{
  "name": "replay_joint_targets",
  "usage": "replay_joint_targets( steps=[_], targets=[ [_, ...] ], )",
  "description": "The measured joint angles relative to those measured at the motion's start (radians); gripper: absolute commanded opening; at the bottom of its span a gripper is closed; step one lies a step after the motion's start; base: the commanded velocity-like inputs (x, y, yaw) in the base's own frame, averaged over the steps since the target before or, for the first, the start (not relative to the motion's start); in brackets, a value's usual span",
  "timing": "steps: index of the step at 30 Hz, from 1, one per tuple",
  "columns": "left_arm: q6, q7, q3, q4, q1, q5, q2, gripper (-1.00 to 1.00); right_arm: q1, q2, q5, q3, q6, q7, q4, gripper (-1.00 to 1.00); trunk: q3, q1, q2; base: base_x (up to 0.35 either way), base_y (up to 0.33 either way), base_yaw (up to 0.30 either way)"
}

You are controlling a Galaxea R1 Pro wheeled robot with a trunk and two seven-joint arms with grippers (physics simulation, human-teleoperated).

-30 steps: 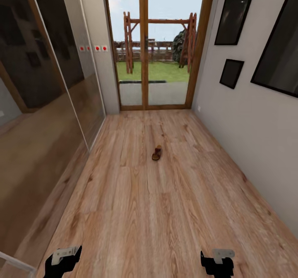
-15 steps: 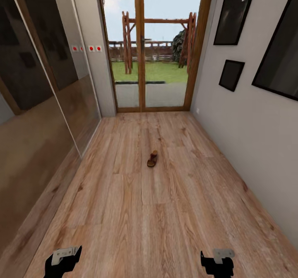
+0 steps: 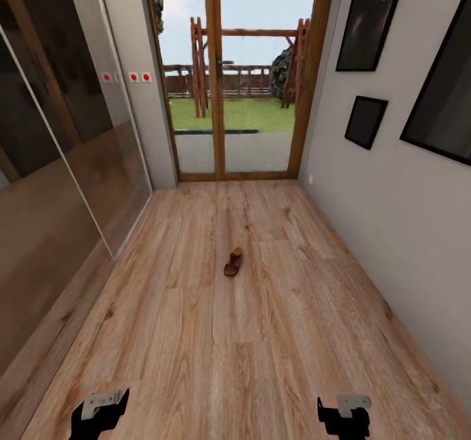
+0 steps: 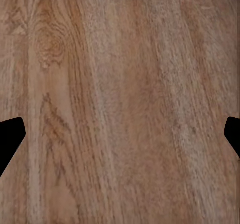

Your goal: Pick up the two gym shoes and the two sandals from the corridor floor and place them onto the hallstand (shoe rack) in the corridor, making sure they are on the rack and not on the floor. Arrange them so the two gym shoes are next to each other and the two sandals are next to each other.

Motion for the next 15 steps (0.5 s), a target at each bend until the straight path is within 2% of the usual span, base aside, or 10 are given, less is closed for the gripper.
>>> replay_joint_targets(
  steps=[15],
  targets=[
    [0.0, 0.0, 0.0, 0.0, 0.0, 0.0, -0.001, 1.0, 0.0, -0.003, 0.0, 0.0, 0.0, -0.003, 0.0, 1.0, 0.0, 0.0, 0.0, 0.28, -0.162, 0.0]
  ],
)
